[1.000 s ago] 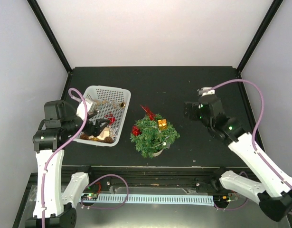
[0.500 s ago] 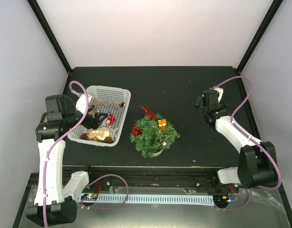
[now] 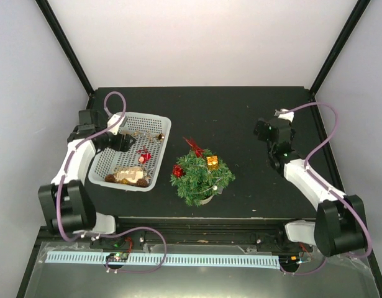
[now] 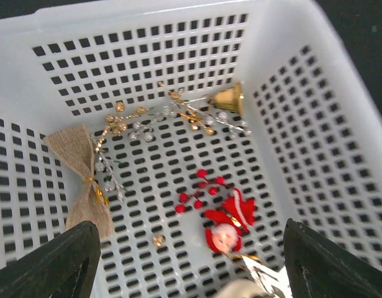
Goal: Decorate the small christmas tree
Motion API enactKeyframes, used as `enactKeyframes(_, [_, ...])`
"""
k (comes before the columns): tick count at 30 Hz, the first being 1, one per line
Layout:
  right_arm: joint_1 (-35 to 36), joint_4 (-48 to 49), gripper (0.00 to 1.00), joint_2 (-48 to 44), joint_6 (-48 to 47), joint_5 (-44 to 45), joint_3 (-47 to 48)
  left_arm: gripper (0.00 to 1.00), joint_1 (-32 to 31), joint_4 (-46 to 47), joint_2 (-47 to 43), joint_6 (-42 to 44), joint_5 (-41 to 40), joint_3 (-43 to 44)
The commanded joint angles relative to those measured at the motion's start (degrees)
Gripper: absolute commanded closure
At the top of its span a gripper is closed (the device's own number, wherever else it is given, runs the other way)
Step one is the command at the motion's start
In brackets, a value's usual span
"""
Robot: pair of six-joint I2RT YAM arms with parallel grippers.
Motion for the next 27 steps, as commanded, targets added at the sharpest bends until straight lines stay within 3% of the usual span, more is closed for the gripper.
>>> enactKeyframes(1, [-2.13,5.88,0.0,5.79,-1.52,-1.25,-0.59,0.19,0.05,7.67,5.5,1.1,0.62,2.05])
enactKeyframes(4, [-0.97,3.34,0.0,3.59,-3.78,-6.12,1.2,0.18,-0.09,7.33,6.96,1.16,6.0,2.17])
enactKeyframes(7, [5.42,-2.24,0.0,-4.53,-7.94,-4.27,3.06,0.17,0.13,1.94,5.47,1.48,12.39,4.74])
enactKeyframes(12, [19.55,-19.07,0.0,-14.11,-10.42,-5.0,12.06,0.16,0.73,-13.12,-6.75,4.48,20.72,12.0])
enactKeyframes(15, [24.08,-30.57,0.0,-17.42,-10.8,-14.5,16.87,0.16,0.83,-23.26,-13.05,8.05,25.35,16.54])
enactKeyframes(17, [26.85,-33.07,0.0,-22.24,-9.02,-15.87,16.58,0.15,0.84,-26.86,-17.48,8.8,26.94,17.53])
enactKeyframes(23, [27.44,-37.75,0.0,-36.71,-6.66,-28.2,15.06,0.14,0.78,-36.55,-27.0,11.87,29.63,18.14])
enactKeyframes(27, [27.43,-40.53,0.0,-40.86,-7.73,-30.76,14.14,0.14,0.78,-40.47,-29.24,12.61,31.35,17.89])
